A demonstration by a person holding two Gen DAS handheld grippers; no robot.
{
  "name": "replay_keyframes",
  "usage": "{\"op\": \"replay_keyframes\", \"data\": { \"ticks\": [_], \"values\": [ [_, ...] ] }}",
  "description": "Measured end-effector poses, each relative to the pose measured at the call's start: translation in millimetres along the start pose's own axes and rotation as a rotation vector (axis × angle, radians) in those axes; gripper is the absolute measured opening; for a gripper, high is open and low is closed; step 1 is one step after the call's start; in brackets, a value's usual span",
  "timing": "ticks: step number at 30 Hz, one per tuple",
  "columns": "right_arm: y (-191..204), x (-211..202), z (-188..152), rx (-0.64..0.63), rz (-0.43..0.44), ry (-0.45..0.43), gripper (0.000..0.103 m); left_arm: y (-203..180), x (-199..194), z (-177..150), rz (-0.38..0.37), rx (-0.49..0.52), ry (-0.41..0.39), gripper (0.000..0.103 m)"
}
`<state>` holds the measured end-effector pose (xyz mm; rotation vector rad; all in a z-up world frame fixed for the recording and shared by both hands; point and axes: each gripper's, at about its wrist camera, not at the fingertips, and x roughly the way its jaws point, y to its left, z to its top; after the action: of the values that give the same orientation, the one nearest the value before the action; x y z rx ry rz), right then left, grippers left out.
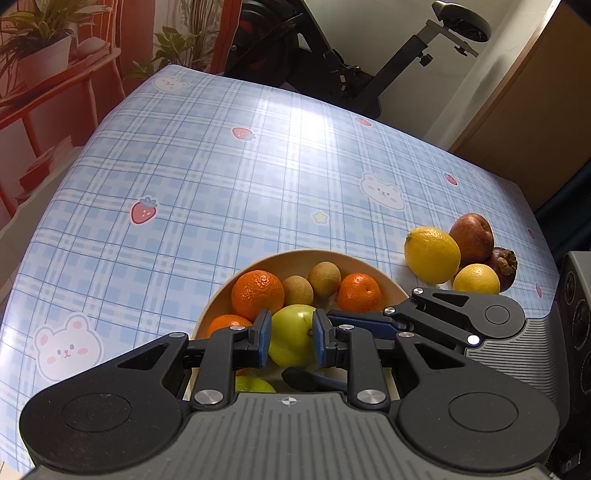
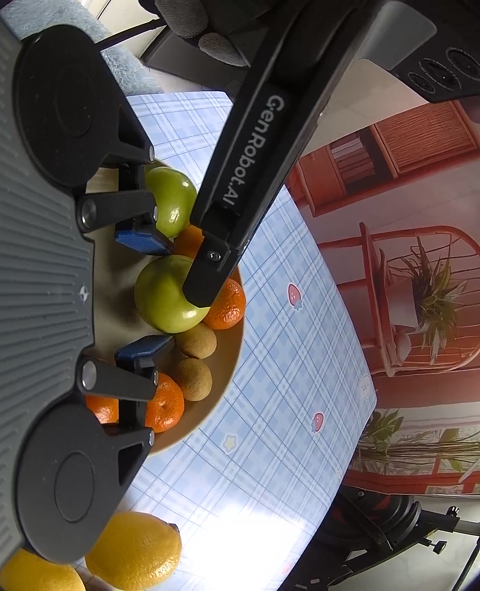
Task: Organize fruits
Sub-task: 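Lower both green apples into the cream plate and open both tools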
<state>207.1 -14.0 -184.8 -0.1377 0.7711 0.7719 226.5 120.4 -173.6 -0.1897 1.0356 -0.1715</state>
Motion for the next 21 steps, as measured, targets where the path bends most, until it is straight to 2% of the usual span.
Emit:
{"op": "replay_keyframes", "data": {
  "ticks": [9, 15, 21],
  "values": [
    [-24, -48, -25, 0.057, -0.055, -0.138, 0.051, -9, -2, -2, 0.056, 0.033, -0.014, 0.026],
    [-37, -89, -61, 0.067, -0.177, -0.250, 0.051, -15, -4, -4, 0.104, 0.037, -0.026, 0.028],
    [-52, -119, -94, 0.104, -0.260, -0.318, 0.051, -27, -8, -7, 0.121, -0.032, -0.081, 0.027]
  ]
}}
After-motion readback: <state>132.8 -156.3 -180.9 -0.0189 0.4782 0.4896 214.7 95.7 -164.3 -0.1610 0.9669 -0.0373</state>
